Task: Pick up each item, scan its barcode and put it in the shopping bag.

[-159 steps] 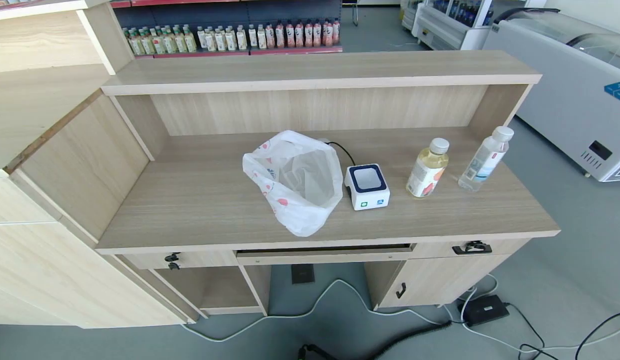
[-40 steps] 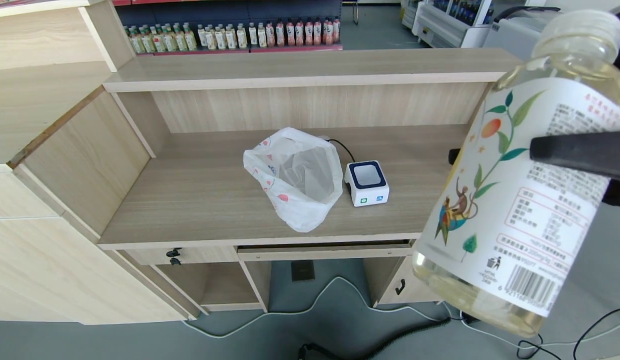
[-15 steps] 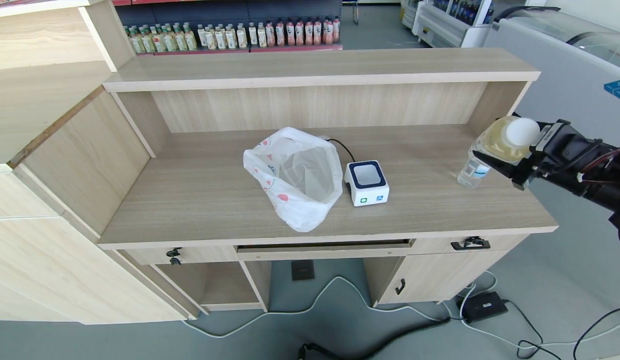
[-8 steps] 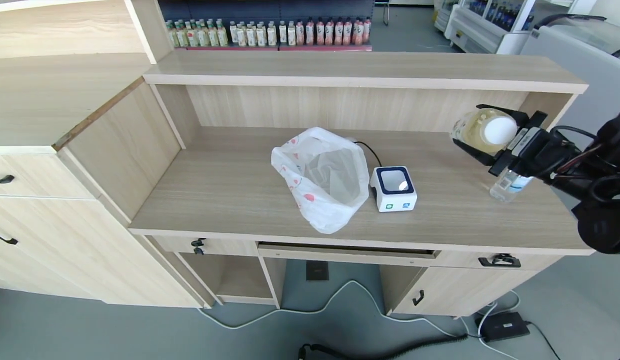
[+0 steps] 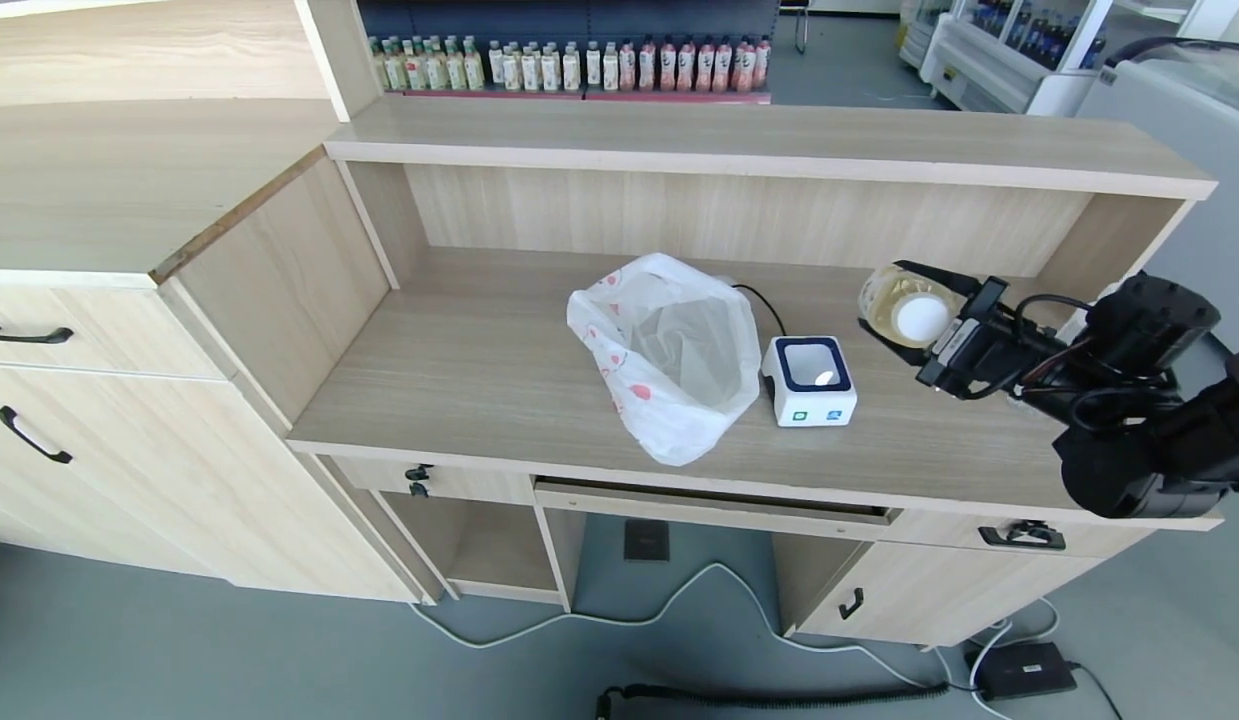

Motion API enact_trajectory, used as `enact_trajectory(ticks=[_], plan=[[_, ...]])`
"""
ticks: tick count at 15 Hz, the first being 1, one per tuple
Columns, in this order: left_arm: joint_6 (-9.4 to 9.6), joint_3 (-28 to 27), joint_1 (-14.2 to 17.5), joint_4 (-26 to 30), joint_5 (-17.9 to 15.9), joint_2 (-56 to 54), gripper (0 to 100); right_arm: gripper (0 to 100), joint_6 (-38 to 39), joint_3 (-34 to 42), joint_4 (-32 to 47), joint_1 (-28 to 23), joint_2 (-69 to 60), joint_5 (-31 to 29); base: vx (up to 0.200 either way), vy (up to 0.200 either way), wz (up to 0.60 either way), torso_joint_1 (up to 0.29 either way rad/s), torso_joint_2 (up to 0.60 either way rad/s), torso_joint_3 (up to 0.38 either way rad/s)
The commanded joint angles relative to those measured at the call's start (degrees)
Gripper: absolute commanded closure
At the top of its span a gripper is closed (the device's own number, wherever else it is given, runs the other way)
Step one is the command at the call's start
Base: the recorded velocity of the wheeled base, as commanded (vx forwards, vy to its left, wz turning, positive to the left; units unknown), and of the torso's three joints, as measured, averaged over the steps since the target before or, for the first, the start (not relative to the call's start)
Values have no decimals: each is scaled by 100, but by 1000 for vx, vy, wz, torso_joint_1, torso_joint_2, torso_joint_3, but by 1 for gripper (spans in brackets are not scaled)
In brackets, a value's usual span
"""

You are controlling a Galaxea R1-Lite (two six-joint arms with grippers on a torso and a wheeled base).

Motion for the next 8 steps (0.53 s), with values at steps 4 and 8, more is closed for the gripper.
enact_trajectory(ticks=[4,8], plan=[[-1,1,-1,-2,1,-2,0,100,-101,48,-98,92,325,-2,0,0,0,0,0,0],[-1,1,-1,-2,1,-2,0,100,-198,4,-107,92,465,-2,0,0,0,0,0,0]])
